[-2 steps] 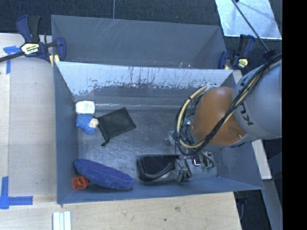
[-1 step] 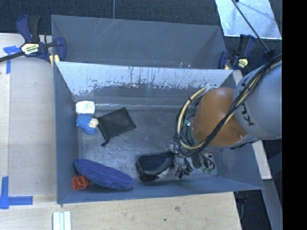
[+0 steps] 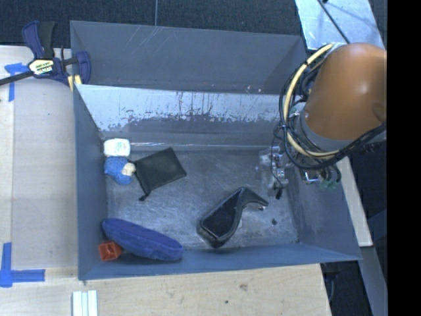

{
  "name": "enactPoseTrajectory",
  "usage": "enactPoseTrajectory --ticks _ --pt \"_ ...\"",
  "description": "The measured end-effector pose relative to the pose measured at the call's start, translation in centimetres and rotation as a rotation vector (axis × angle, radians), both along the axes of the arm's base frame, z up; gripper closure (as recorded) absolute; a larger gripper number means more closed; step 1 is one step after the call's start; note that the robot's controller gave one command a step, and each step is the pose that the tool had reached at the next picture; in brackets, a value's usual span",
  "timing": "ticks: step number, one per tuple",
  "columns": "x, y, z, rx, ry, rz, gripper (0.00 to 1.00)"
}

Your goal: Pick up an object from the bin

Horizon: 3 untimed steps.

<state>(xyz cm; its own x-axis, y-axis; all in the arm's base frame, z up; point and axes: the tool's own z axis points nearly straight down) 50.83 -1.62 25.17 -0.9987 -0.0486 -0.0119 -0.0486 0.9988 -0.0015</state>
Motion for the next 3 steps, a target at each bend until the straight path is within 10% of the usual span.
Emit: enactPoseTrajectory --ticks 1,2,3 --pt "-0.2 0.0 -0.4 0.001 0.010 0.002 0.00" --pt "-0.9 1.0 -13.5 0.001 0.018 0.109 0.00" --pt "3.1 0.8 -18.3 -0.003 0.025 0.234 0.00"
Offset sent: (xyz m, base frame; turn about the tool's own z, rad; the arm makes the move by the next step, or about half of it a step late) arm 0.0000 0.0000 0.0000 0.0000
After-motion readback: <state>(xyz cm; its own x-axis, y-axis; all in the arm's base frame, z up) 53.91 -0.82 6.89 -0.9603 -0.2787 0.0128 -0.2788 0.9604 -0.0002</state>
